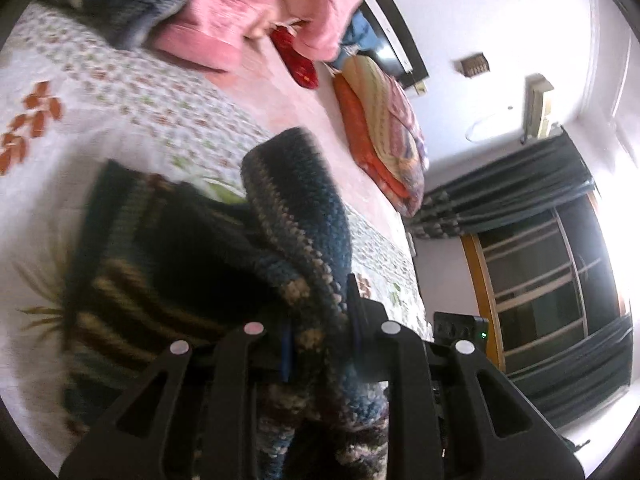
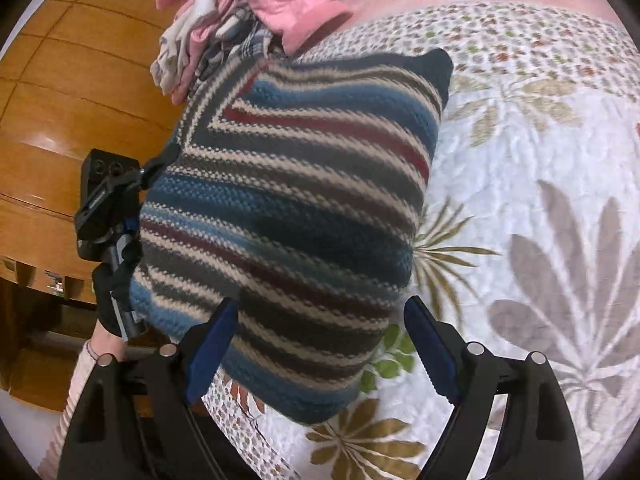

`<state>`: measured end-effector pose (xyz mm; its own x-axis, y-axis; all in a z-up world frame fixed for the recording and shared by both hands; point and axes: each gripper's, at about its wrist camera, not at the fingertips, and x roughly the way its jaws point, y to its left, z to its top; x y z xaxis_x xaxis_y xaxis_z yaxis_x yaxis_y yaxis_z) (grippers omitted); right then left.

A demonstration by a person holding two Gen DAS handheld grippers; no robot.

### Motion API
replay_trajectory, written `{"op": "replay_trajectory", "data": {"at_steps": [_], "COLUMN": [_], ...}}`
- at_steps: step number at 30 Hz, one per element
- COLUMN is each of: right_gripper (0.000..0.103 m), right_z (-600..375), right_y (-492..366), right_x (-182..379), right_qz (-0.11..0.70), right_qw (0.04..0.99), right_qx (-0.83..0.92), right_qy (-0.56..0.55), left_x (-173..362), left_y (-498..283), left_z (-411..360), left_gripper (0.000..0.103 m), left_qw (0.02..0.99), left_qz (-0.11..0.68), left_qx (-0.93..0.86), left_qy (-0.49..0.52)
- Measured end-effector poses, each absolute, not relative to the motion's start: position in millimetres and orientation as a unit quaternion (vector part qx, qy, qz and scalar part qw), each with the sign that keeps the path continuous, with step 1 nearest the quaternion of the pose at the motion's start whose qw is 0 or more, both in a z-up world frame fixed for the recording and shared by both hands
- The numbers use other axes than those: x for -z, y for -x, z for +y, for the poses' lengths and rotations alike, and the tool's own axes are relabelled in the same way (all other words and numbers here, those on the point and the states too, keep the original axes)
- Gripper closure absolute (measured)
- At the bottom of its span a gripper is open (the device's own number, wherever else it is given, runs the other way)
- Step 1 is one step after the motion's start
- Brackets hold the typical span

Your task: Fold small clothes

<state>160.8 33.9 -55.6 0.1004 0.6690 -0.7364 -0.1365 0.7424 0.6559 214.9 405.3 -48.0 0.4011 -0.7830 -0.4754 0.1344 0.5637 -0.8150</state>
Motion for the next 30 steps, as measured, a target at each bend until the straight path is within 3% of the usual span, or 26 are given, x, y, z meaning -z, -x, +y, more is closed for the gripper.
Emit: {"op": "replay_trajectory", "data": {"at_steps": [17,24,30], "right_gripper": [0.019,0.019,0.019], "right_z": [117,118,104], "right_y": [-144,-137,-131], "right_x": [90,98,81], "right_qz": [0.651,0.66,0.648], "right_qw": [0.697,0.692,0.696], "right_qx": [-0.271,-0.263,-0.281], "right_qy": [-0.127,-0.127,-0.13], "left_x": [105,67,52], "left_y": [-212,-199,-152], "left_z": [450,448,439], "left_gripper": [0.081,0.05,0.044], "left_qw": [0.763,0.772,0.771], "left_qz": [0.506,0.528,0.561], "left_qx": [0.2,0.175,0.154], "left_qy": [0.35,0.308,0.258]}}
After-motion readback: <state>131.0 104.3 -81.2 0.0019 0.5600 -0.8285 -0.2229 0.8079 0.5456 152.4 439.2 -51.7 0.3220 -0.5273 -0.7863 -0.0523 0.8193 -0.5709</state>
